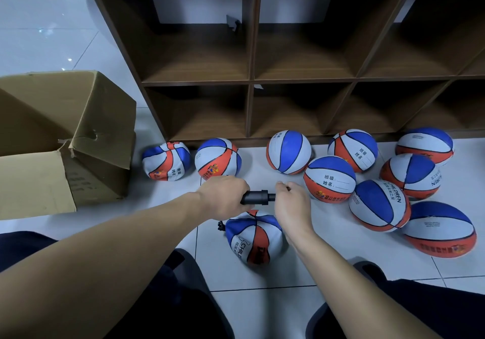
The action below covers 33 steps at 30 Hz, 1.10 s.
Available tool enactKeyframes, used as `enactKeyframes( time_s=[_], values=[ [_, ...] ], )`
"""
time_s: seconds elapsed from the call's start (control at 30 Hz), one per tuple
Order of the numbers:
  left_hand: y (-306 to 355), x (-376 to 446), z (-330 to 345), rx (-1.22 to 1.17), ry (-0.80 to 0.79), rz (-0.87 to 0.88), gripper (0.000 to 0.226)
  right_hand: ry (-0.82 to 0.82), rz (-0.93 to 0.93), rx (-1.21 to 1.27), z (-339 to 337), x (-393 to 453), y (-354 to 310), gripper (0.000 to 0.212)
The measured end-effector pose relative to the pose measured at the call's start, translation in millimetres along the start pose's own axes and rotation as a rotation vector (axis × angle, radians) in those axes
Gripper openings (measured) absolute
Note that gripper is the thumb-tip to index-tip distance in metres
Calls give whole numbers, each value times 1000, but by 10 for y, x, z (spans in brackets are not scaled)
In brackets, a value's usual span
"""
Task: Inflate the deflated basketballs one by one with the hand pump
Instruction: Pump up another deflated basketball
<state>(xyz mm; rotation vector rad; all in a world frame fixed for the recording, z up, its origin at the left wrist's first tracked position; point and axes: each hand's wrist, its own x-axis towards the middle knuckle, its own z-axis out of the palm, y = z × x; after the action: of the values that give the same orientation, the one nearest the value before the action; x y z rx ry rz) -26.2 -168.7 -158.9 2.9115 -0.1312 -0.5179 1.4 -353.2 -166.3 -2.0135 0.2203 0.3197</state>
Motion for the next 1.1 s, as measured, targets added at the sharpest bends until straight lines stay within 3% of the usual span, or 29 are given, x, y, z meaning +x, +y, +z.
enactKeyframes(
  time_s=[0.4,0.63,0.8,1.1],
  values=[
    [4,-14,8,-17,8,28,38,-69,-47,-46,-44,37,11,39],
    [-289,-48,-25,-35,-16,-54,27,67,-44,24,-480,352,84,42],
    [-254,-33,-47,-62,0,-64,27,142,10,75,-442,356,72,44],
    [-88,-31,-11,-28,29,-44,26,99,-65,0,-138,49,-61,37]
  ],
)
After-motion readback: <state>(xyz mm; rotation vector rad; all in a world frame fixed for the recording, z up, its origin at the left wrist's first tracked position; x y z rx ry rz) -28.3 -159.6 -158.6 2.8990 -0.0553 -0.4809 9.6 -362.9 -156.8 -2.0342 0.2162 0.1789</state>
